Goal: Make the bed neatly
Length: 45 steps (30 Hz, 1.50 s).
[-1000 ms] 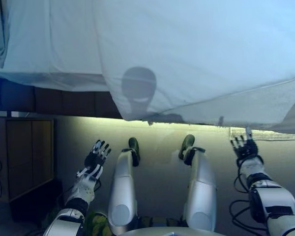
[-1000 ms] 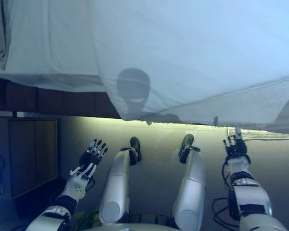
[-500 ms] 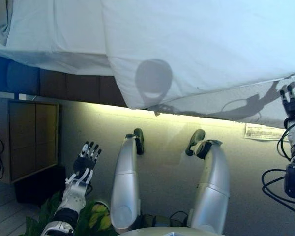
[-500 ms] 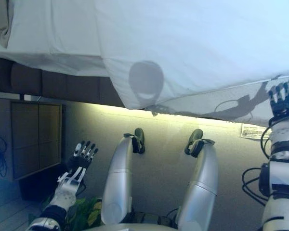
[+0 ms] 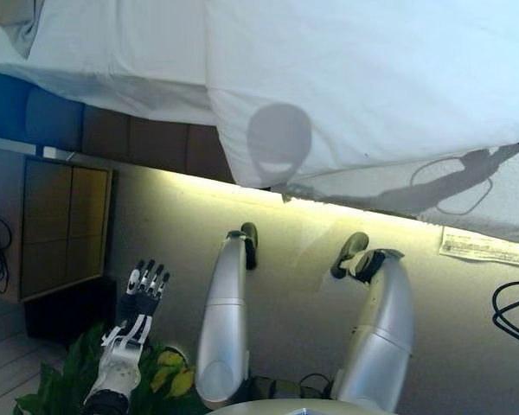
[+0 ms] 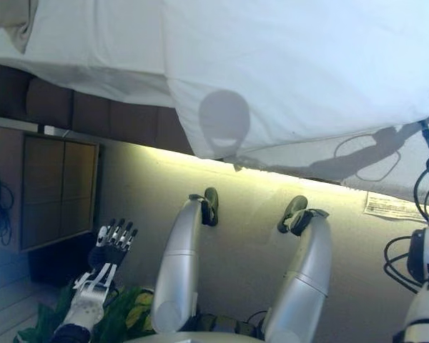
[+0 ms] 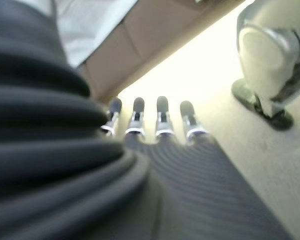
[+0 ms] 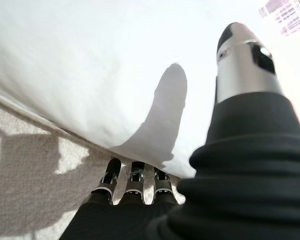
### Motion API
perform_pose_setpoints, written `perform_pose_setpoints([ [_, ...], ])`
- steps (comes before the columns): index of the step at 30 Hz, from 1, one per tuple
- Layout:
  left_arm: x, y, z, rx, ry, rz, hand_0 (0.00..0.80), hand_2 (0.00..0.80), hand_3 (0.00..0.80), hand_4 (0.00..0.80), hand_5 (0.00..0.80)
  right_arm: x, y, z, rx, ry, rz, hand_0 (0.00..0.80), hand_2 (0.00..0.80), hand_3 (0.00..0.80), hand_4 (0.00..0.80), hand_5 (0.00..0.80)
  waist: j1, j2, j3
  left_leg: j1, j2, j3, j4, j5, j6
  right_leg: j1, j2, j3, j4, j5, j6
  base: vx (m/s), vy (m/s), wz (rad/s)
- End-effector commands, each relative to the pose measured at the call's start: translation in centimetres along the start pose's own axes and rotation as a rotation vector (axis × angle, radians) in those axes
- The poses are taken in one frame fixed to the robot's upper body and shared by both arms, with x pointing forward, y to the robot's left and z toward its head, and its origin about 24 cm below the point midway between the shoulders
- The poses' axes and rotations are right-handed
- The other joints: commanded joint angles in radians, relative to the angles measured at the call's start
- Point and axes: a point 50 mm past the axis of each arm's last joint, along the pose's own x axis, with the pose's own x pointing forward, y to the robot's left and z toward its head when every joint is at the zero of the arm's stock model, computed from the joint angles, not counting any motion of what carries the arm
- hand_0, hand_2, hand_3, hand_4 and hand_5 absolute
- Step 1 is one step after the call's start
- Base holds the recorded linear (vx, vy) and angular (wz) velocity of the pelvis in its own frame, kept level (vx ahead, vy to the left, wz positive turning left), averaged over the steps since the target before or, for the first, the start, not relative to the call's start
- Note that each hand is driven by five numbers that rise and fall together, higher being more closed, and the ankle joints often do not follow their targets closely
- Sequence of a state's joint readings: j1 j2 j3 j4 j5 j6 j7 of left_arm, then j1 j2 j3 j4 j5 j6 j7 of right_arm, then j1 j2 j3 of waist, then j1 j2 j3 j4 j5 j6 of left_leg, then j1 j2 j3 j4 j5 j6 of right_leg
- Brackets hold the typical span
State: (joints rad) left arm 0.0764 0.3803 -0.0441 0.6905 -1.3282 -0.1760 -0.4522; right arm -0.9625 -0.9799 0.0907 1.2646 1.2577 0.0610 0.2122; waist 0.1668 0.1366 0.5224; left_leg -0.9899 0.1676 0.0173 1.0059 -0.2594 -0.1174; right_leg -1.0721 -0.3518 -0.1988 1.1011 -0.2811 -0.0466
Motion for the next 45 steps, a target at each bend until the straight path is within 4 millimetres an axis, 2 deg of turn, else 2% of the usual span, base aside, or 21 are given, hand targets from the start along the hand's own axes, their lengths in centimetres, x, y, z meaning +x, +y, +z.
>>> perform_pose_setpoints([
  [1, -2.1, 2.3, 2.3, 0.055, -0.021, 0.04, 0.0, 0.0, 0.0, 0.0, 0.0, 1.1, 6.7, 2.6, -0.016, -0.128, 0.274, 0.0, 0.0, 0.0, 0.0, 0.0, 0.057, 0.015, -0.002, -0.019, -0.005, -0.013, -0.061, 0.084, 0.047, 0.053, -0.02, -0.001, 0.035, -0.018, 0.062, 0.0, 0.0, 0.0],
  [2, -2.2, 2.4, 2.3, 0.059, -0.016, 0.038, 0.0, 0.0, 0.0, 0.0, 0.0, 1.0, 6.8, 2.6, -0.031, -0.13, 0.282, 0.276, 0.276, 0.276, 0.276, 0.276, 0.058, 0.014, -0.002, -0.014, -0.003, -0.013, -0.063, 0.087, 0.047, 0.06, -0.019, -0.005, 0.031, -0.017, 0.063, -0.001, 0.009, -0.04],
  [3, -2.3, 2.5, 2.2, 0.064, -0.01, 0.036, 0.0, 0.0, 0.0, 0.0, 0.0, 1.0, 6.9, 2.5, -0.052, -0.134, 0.299, 0.8, 0.8, 0.8, 0.8, 0.8, 0.059, 0.012, -0.002, -0.007, -0.002, -0.013, -0.064, 0.091, 0.047, 0.071, -0.017, -0.008, 0.026, -0.015, 0.063, 0.006, 0.016, -0.06],
  [5, -2.5, 2.6, 2.1, 0.064, -0.005, 0.03, 0.0, 0.0, 0.0, 0.0, 0.0, 1.0, 6.9, 2.4, -0.068, -0.127, 0.315, 0.8, 0.8, 0.8, 0.8, 0.8, 0.058, 0.009, -0.002, 0.009, 0.001, -0.012, -0.067, 0.101, 0.045, 0.091, -0.015, -0.014, 0.016, -0.012, 0.065, 0.02, 0.03, -0.03],
  [10, -2.5, 2.2, 1.6, 0.072, 0.021, 0.001, 0.0, 0.0, 0.0, 0.0, 0.0, 0.7, 5.2, 1.5, -0.091, -0.081, 0.284, 0.8, 0.8, 0.8, 0.8, 0.8, 0.051, -0.001, -0.002, 0.064, 0.006, -0.009, -0.082, 0.123, 0.036, 0.158, -0.004, -0.024, -0.035, 0.002, 0.07, 0.004, 0.041, 0.0],
  [16, -1.9, 1.4, 0.6, 0.132, 0.071, -0.046, 0.0, 0.0, 0.0, 0.0, 0.0, 0.6, 4.0, -0.3, -0.099, -0.011, 0.266, 0.8, 0.8, 0.8, 0.8, 0.8, 0.038, -0.019, -0.003, 0.181, 0.01, 0.012, -0.163, 0.141, 0.024, 0.283, 0.015, -0.04, -0.148, 0.032, 0.078, -0.006, 0.062, -0.06],
  [20, -0.7, -0.2, 0.0, 0.179, 0.119, -0.128, 0.0, 0.0, 0.0, 0.0, 0.0, 0.3, 3.2, -2.0, -0.106, 0.05, 0.265, 0.8, 0.8, 0.8, 0.8, 0.8, 0.024, -0.035, -0.028, 0.29, 0.004, 0.032, -0.258, 0.155, 0.017, 0.394, 0.016, -0.055, -0.257, 0.06, 0.088, 0.028, 0.107, -0.06],
  [24, 1.1, -2.4, 0.2, 0.245, 0.139, -0.19, 0.0, 0.0, 0.0, 0.0, 0.0, 0.0, 2.9, -4.2, -0.109, 0.123, 0.283, 0.8, 0.8, 0.8, 0.8, 0.8, 0.007, -0.055, -0.067, 0.391, 0.002, 0.05, -0.344, 0.172, 0.013, 0.493, 0.02, -0.066, -0.358, 0.089, 0.099, 0.058, 0.098, -0.1],
  [29, 4.2, -6.5, 0.6, 0.371, 0.135, -0.272, 0.0, 0.0, 0.0, 0.0, 0.0, -0.1, 4.3, -7.0, -0.125, 0.215, 0.326, 0.8, 0.8, 0.8, 0.8, 0.8, -0.02, -0.076, -0.105, 0.508, 0.016, 0.083, -0.445, 0.201, 0.003, 0.603, 0.037, -0.085, -0.486, 0.129, 0.109, 0.044, 0.078, -0.06],
  [36, 7.5, -12.1, 0.9, 0.509, 0.117, -0.404, 0.0, 0.0, 0.0, 0.0, 0.0, -0.2, 6.8, -9.4, -0.163, 0.281, 0.381, 0.8, 0.8, 0.8, 0.8, 0.8, -0.068, -0.09, -0.128, 0.605, 0.035, 0.113, -0.524, 0.226, -0.012, 0.699, 0.078, -0.085, -0.631, 0.187, 0.12, -0.003, 0.057, -0.15],
  [41, 8.9, -15.8, -0.3, 0.553, 0.189, -0.543, 0.0, 0.0, 0.0, 0.0, 0.0, 0.0, 8.8, -10.0, -0.171, 0.294, 0.411, 0.8, 0.8, 0.8, 0.8, 0.8, -0.097, -0.106, -0.13, 0.638, 0.045, 0.125, -0.549, 0.227, -0.02, 0.736, 0.105, -0.078, -0.7, 0.216, 0.126, -0.02, 0.017, -0.12],
  [45, 9.3, -17.6, -1.8, 0.501, 0.308, -0.619, 0.0, 0.0, 0.0, 0.0, 0.0, 0.0, 9.8, -10.5, -0.184, 0.306, 0.434, 0.8, 0.8, 0.8, 0.8, 0.8, -0.113, -0.117, -0.125, 0.65, 0.059, 0.129, -0.55, 0.224, -0.022, 0.756, 0.119, -0.077, -0.723, 0.225, 0.127, 0.0, -0.012, -0.05],
])
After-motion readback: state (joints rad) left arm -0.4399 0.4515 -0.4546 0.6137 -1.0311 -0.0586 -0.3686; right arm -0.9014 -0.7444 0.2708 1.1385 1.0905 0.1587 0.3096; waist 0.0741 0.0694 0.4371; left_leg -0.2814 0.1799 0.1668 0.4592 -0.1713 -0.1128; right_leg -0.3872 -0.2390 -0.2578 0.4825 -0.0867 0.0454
